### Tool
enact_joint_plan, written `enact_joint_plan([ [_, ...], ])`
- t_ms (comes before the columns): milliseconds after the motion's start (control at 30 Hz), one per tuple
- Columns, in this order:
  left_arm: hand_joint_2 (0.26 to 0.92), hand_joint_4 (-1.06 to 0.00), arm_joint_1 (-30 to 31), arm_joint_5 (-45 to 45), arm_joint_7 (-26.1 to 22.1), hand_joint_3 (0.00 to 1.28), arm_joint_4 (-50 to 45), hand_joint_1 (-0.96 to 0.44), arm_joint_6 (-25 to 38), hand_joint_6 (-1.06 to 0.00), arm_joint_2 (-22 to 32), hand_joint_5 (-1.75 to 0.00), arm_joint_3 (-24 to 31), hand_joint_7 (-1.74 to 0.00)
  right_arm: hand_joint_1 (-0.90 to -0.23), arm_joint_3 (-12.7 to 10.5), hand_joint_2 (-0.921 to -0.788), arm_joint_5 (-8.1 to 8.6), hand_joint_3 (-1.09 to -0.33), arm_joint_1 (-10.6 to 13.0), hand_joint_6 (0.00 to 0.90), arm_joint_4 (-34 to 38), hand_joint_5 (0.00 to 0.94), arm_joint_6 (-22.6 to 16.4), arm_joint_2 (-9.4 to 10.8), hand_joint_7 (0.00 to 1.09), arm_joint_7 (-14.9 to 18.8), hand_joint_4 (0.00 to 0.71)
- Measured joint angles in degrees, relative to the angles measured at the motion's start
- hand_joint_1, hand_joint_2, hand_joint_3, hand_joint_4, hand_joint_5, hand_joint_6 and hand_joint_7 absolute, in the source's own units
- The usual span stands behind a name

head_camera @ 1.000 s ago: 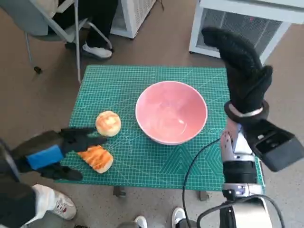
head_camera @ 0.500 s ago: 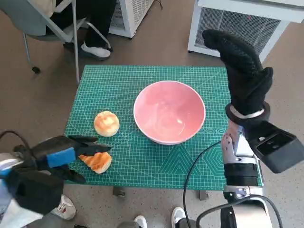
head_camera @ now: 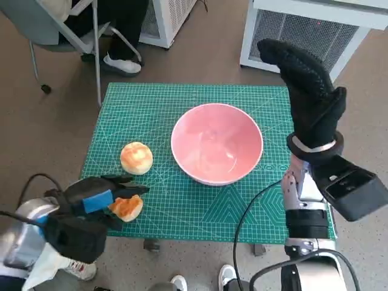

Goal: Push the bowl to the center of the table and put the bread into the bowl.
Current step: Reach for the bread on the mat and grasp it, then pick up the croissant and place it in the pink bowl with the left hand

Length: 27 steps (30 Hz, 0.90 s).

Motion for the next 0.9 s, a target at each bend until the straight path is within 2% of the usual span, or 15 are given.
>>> enact_joint_plan([
  [33, 0.916, -0.55, -0.07, 0.20, 0.48, 0.13, 0.22, -0.06, -0.17, -0.47, -0.03, -0.85, -0.08, -0.94, -0.548, 0.00, -0.921, -0.09, -0.814, 0.06, -0.001, -0.01, 0.057, 0.00, -0.01, 0.62, -0.05, 0.233],
  [67, 0.918, -0.53, -0.10, 0.36, 0.98, 0.16, 0.42, -0.04, -0.31, -0.49, -0.09, -1.08, -0.15, -1.01, -0.547, 0.00, -0.921, -0.25, -0.815, 0.11, -0.001, -0.01, 0.057, 0.00, -0.03, 0.62, -0.13, 0.232],
  [167, 0.918, -0.51, -0.11, 0.86, 2.36, 0.19, 0.77, -0.01, -0.63, -0.53, -0.32, -1.36, -0.39, -1.09, -0.546, 0.04, -0.921, -0.81, -0.818, 0.24, -0.001, -0.07, 0.058, 0.01, -0.10, 0.62, -0.31, 0.231],
  [267, 0.919, -0.51, -0.11, 1.71, 3.25, 0.18, 1.20, 0.00, -0.94, -0.56, -0.41, -1.43, -0.53, -1.11, -0.547, 0.08, -0.921, -1.20, -0.820, 0.47, -0.001, -0.28, 0.059, 0.01, -0.11, 0.62, -0.53, 0.228],
  [467, 0.920, -0.51, -0.08, 2.24, 3.62, 0.18, 1.21, 0.00, -0.96, -0.57, -0.24, -1.43, -0.50, -1.16, -0.554, 0.12, -0.921, -1.67, -0.819, 0.87, -0.001, -0.31, 0.062, 0.01, -0.11, 0.62, -0.87, 0.227],
  [600, 0.920, -0.50, 0.17, 1.37, 2.04, 0.18, -1.17, 0.00, -0.47, -0.57, 0.50, -1.44, 0.10, -1.16, -0.557, 0.14, -0.921, -1.71, -0.817, 0.96, -0.001, -0.32, 0.064, 0.01, -0.14, 0.62, -1.06, 0.226],
  [733, 0.920, -0.49, 0.07, -2.07, -0.30, 0.19, -5.84, 0.00, 1.04, -0.57, 1.09, -1.45, 2.62, -1.16, -0.557, 0.16, -0.921, -1.71, -0.822, 0.99, -0.001, -0.42, 0.066, 0.12, -0.19, 0.62, -1.15, 0.223],
  [900, 0.921, -0.49, -2.38, -6.30, -1.05, 0.19, -11.17, 0.00, 2.60, -0.55, 1.19, -1.40, 6.24, -1.22, -0.556, 0.20, -0.921, -1.71, -0.827, 1.01, -0.001, -0.63, 0.068, 0.39, -0.23, 0.62, -1.17, 0.219],
])
